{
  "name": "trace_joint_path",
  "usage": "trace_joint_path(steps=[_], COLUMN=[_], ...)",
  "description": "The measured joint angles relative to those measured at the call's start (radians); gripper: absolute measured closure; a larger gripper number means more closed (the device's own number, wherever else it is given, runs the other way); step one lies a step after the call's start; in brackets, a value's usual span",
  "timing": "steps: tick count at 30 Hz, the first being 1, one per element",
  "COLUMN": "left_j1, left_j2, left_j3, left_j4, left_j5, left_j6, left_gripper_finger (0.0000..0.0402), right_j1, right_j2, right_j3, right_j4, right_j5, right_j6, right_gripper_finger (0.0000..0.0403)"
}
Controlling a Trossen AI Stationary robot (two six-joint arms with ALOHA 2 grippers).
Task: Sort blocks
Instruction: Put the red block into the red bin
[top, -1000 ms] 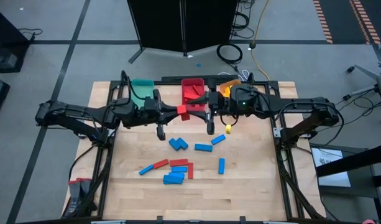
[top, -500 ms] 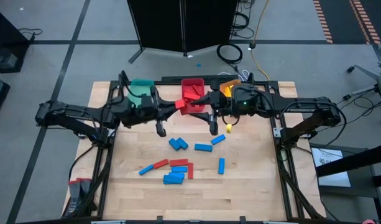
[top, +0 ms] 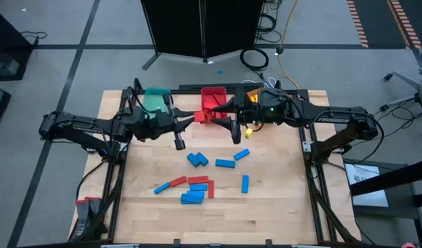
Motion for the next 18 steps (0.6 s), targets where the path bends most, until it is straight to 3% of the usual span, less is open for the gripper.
trace_joint_path(steps=[8,18], left_j1=[0.0,0.002], left_j2=[0.0,0.028], left_j3=[0.0,0.001], left_j4=[-0.001,0.066], left_j5=[0.0,0.0], left_j6=[0.232,0.358], left_gripper_finger=[0.0379,0.0379], right_j1=[-0.018,-0.018], right_j2=[0.0,0.008], right_j3=[0.0,-0.001], right_j4=[0.021,0.089], right_j5=[-0.073,-0.075], right_j6=[0.055,0.081], right_gripper_finger=[0.022,0.022])
